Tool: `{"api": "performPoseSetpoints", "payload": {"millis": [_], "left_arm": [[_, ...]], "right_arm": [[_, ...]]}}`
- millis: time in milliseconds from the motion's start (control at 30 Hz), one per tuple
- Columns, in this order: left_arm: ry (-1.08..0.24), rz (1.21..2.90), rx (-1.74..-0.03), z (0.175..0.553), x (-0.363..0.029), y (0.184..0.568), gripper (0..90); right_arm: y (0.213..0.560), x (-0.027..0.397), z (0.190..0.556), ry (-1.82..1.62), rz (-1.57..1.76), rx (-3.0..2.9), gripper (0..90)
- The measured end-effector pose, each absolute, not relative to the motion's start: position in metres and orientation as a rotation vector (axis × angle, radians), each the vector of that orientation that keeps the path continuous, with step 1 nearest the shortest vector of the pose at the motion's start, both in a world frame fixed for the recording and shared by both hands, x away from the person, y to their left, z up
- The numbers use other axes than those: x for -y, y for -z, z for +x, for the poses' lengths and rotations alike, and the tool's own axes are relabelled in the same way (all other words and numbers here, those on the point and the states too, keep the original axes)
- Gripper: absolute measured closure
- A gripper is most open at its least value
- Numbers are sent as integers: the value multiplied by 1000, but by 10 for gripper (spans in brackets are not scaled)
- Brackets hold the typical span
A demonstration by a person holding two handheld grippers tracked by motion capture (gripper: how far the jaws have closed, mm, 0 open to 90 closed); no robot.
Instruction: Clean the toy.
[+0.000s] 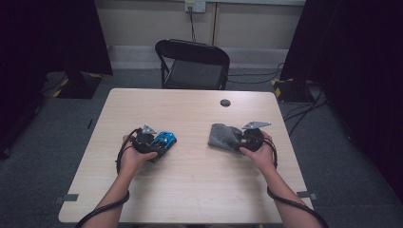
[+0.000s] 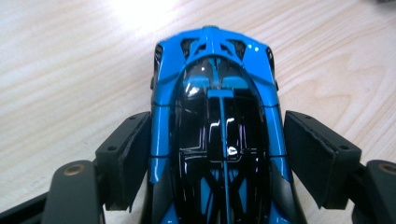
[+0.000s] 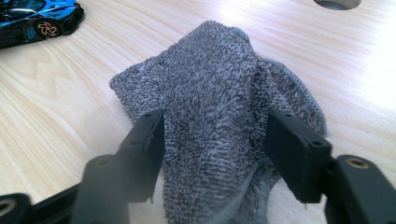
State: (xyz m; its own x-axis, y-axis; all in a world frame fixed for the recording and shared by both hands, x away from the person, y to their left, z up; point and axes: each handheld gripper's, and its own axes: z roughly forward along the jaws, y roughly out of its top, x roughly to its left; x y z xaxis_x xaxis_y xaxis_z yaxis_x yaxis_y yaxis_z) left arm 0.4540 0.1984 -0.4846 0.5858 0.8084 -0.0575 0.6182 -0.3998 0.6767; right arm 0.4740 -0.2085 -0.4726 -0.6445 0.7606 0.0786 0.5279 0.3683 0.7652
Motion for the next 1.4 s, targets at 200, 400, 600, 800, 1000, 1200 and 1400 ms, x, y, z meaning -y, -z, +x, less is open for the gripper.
{"api": "performPoseSetpoints", "payload": {"millis": [200, 400, 600, 800, 1000, 1200, 1400], "left_arm": [[-366, 2124, -1117, 452, -198, 472, 232], [-374, 2115, -1079, 446, -195, 460, 233], [-364, 2116, -1026, 438, -186, 450, 222], [-316, 2107, -993, 430, -177, 443, 193], [-276, 2094, -955, 422, -166, 438, 181], [-265, 2092, -917, 416, -156, 435, 166], [-233, 2097, -906, 412, -148, 441, 165]], "right_arm": [[468, 207, 472, -1162, 1123, -2344, 320], [460, 206, 469, -1175, 1096, -2350, 288], [447, 204, 463, -1200, 1074, -2346, 263], [437, 202, 455, -1211, 1040, -2362, 234], [432, 195, 448, -1220, 1009, -2386, 203], [431, 187, 441, -1229, 986, -2413, 186], [433, 181, 436, -1238, 959, -2438, 170]]}}
